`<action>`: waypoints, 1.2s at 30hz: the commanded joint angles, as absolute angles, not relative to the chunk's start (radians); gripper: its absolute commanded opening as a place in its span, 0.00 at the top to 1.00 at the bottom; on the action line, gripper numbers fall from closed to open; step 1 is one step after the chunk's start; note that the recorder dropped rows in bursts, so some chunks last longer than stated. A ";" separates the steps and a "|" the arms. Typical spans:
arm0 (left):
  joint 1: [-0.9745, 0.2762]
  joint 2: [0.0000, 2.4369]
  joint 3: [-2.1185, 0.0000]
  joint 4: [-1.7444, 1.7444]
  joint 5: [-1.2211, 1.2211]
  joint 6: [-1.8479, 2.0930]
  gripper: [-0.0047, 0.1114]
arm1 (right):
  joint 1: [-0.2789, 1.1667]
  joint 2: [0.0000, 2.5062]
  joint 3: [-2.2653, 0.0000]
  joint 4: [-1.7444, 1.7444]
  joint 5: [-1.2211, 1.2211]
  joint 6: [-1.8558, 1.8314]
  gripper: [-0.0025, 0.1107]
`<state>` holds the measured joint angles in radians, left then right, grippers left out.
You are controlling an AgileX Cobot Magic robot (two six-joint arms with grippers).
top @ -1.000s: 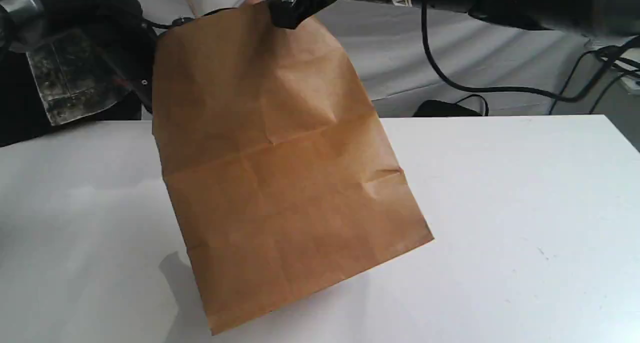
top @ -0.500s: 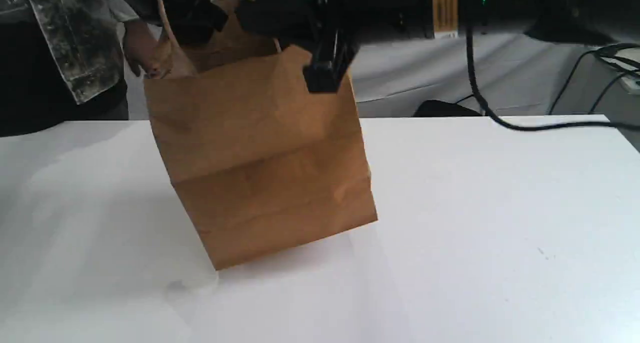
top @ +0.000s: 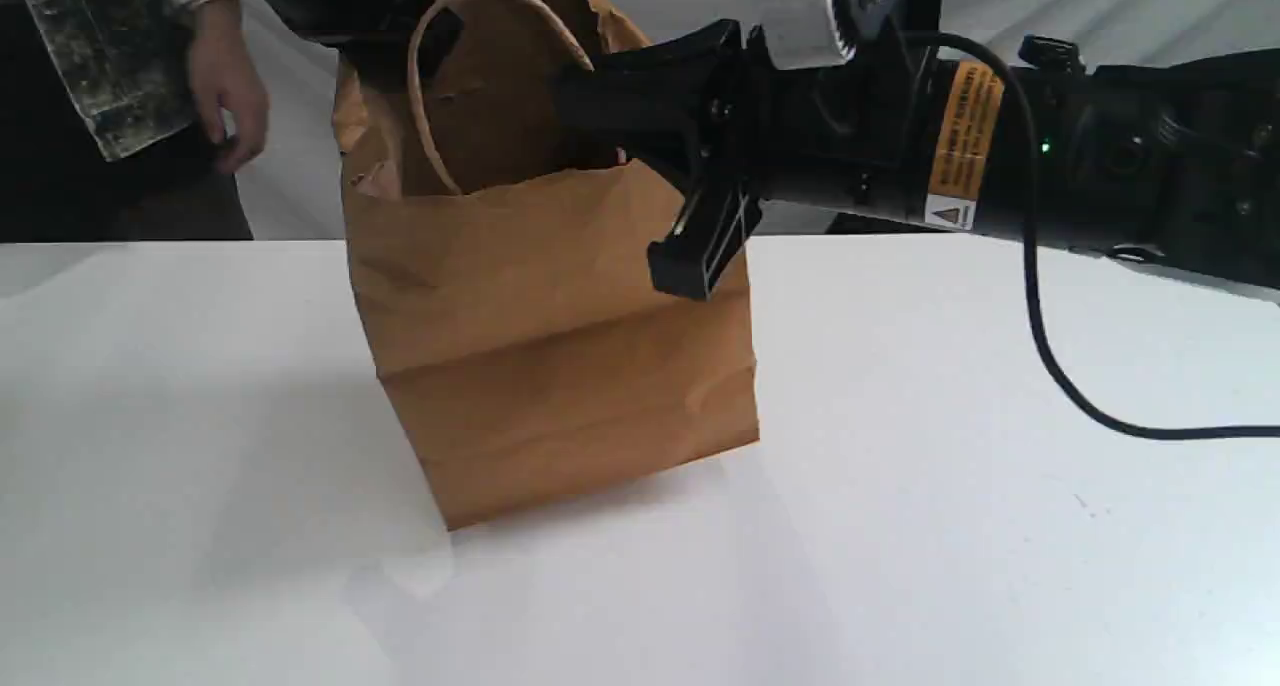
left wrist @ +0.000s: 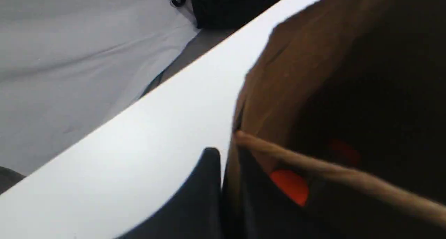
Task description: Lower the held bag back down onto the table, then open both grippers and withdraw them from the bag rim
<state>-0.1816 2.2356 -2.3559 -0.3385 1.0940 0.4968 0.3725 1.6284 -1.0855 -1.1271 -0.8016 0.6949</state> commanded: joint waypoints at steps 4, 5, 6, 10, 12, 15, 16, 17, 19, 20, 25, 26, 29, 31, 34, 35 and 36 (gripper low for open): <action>-0.179 2.224 -2.360 -0.386 1.057 0.505 0.68 | 0.370 1.618 -1.079 -1.107 -0.793 0.680 0.55; -0.179 2.224 -2.360 -0.386 1.057 0.505 0.63 | 0.370 1.618 -1.079 -1.107 -0.793 0.680 0.48; -0.179 2.224 -2.360 -0.386 1.057 0.505 0.55 | 0.370 1.618 -1.079 -1.107 -0.793 0.680 0.37; -0.179 2.224 -2.360 -0.382 1.057 0.505 0.42 | 0.370 1.614 -1.079 -1.066 -0.789 0.651 0.30; -0.179 2.224 -2.360 -0.371 1.051 0.507 0.42 | 0.370 1.611 -1.079 -1.025 -0.778 0.607 0.31; -0.179 2.224 -2.360 -0.347 1.024 0.509 0.42 | 0.370 1.597 -1.079 -0.977 -0.773 0.552 0.31; -0.179 2.224 -2.360 -0.329 1.010 0.506 0.42 | 0.370 1.587 -1.079 -0.977 -0.773 0.550 0.31; -0.179 2.224 -2.360 -0.318 1.004 0.506 0.42 | 0.370 1.581 -1.079 -0.977 -0.773 0.550 0.31; -0.179 2.224 -2.360 -0.311 0.984 0.506 0.42 | 0.370 1.563 -1.079 -0.980 -0.767 0.552 0.31; -0.179 2.224 -2.360 -0.311 0.979 0.505 0.42 | 0.370 1.560 -1.079 -0.980 -0.752 0.552 0.32; -0.177 2.220 -2.360 -0.285 0.961 0.502 0.42 | 0.370 1.529 -1.072 -0.988 -0.670 0.539 0.33; -0.173 2.221 -2.360 -0.279 0.957 0.502 0.42 | 0.370 1.522 -1.062 -0.981 -0.667 0.515 0.33; -0.150 2.218 -2.360 -0.279 0.948 0.491 0.42 | 0.370 1.486 -1.016 -0.921 -0.669 0.413 0.33; -0.127 2.212 -2.360 -0.281 0.939 0.476 0.42 | 0.370 1.456 -0.983 -0.858 -0.669 0.345 0.34; -0.078 2.199 -2.360 -0.317 0.942 0.472 0.42 | 0.370 1.397 -0.922 -0.703 -0.669 0.179 0.35; -0.060 2.190 -2.360 -0.334 0.945 0.472 0.42 | 0.370 1.379 -0.905 -0.655 -0.669 0.130 0.35; -0.043 2.185 -2.360 -0.355 0.948 0.472 0.42 | 0.370 1.356 -0.883 -0.594 -0.676 0.074 0.35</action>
<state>-0.0703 2.2125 -2.3559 -0.3201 0.9591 0.4859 0.3725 1.3910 -0.9108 -0.6984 -0.6755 0.1630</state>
